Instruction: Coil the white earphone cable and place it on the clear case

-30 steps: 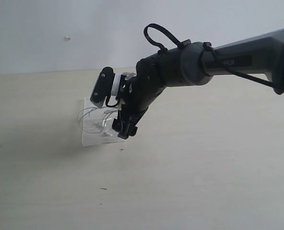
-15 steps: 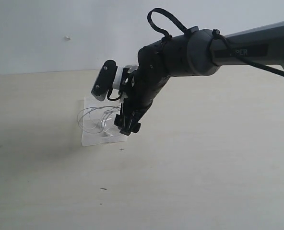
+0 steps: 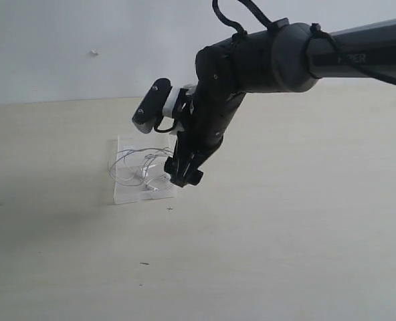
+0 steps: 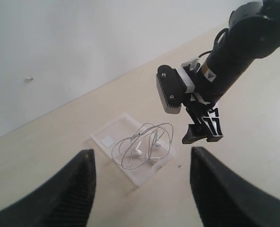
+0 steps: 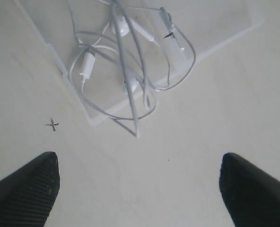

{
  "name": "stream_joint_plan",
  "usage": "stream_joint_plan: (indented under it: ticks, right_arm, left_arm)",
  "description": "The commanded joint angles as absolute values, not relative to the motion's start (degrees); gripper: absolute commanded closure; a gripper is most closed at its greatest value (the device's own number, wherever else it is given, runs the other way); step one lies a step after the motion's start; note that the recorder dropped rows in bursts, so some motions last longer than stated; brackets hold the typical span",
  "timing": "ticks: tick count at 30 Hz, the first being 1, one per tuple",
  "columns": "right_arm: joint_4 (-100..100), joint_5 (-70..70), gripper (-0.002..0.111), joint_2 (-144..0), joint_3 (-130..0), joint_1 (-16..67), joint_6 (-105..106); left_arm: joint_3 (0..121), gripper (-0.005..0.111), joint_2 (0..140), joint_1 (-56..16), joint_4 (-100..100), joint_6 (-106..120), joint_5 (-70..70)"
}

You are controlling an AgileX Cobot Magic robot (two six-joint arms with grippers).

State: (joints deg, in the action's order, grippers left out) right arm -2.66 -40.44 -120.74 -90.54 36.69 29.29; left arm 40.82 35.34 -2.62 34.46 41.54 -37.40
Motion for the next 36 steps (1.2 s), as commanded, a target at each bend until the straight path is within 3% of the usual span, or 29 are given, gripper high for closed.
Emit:
stream_joint_plan:
  ticks: [1, 19, 26, 33, 36]
  right_arm:
    - [-2.8, -40.3, 0.022, -117.7, -90.7, 36.4, 27.9]
    - [-3.4, -41.8, 0.026, -107.6, -90.7, 36.4, 19.0]
    - [-2.9, -42.3, 0.063, -103.2, -90.7, 36.4, 17.4]
    - [0.9, -45.4, 0.107, -99.3, -90.7, 36.4, 15.8]
    - [2.6, -46.7, 0.108, -97.5, -90.7, 36.4, 15.7]
  left_arm:
    - [40.7, 0.049, 35.1, -2.4, 34.9, 41.5, -36.8]
    - [40.7, 0.049, 35.1, -2.4, 34.6, 41.6, -36.7]
    - [40.7, 0.049, 35.1, -2.4, 34.6, 41.6, -36.7]
    - [40.7, 0.05, 35.1, -2.4, 34.6, 41.3, -36.7]
    - [40.7, 0.06, 35.1, -2.4, 34.7, 39.9, -36.7]
